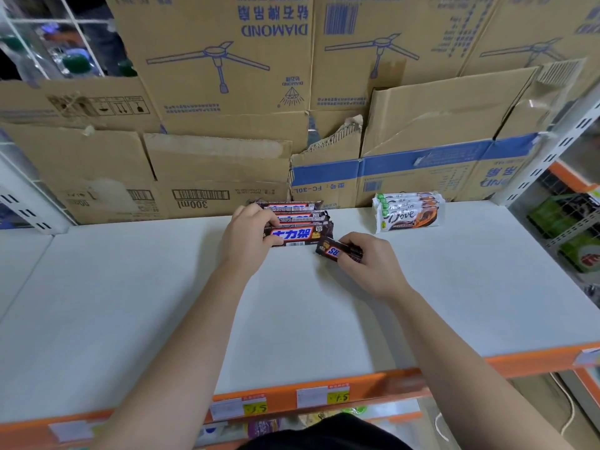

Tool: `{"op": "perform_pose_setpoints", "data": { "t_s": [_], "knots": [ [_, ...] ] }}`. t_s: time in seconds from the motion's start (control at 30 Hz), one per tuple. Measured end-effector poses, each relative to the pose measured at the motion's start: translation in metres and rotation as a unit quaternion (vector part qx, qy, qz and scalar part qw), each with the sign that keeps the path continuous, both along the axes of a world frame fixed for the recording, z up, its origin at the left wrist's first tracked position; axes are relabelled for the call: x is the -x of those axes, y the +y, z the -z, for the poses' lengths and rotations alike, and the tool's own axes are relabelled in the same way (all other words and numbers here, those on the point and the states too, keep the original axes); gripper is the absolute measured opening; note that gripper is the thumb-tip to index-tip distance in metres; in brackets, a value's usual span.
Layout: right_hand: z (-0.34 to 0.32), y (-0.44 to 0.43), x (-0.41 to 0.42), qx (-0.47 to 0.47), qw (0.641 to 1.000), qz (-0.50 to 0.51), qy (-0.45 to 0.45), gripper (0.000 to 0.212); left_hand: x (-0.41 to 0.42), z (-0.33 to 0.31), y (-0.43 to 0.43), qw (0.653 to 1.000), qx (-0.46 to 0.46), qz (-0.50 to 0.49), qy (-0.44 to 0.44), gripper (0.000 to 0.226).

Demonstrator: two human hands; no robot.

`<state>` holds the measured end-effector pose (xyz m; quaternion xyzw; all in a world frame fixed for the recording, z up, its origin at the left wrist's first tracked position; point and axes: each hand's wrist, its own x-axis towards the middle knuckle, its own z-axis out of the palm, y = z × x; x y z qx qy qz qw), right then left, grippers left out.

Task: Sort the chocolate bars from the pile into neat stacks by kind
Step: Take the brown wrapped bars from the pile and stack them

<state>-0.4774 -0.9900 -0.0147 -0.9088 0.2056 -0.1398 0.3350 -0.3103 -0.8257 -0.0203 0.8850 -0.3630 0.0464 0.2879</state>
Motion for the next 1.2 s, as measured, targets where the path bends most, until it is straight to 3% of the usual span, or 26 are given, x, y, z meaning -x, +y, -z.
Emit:
{"op": "perform_pose_setpoints", "data": {
  "t_s": [0.33,0.57,0.93,1.1,1.2],
  "knots": [
    [-0.012,0.034,-0.057,0.008,0.992,-0.095,-0.083,0.025,-0.013,0.004,0.076,0.997,-0.013,-0.051,-0.052,0.017],
    [-0.024,0.089,-0.14,0.092,0.983,-0.154,-0.028,0.019,-0.036,0.015,0.147,0.994,-0.045,-0.086,-0.053,0.015],
    [-0.006,0.113,-0.188,0.155,0.984,-0.082,0.022,0.022,-0.054,0.031,0.173,0.994,-0.021,-0.095,-0.04,0.025],
    [-0.004,0.115,-0.193,0.178,0.983,-0.051,-0.008,0.018,-0.055,0.036,0.173,0.994,-0.01,-0.096,-0.048,0.035],
    [-0.001,0.116,-0.194,0.169,0.984,-0.054,-0.025,0.017,-0.055,0.035,0.172,0.994,-0.012,-0.099,-0.051,0.029]
  ]
}}
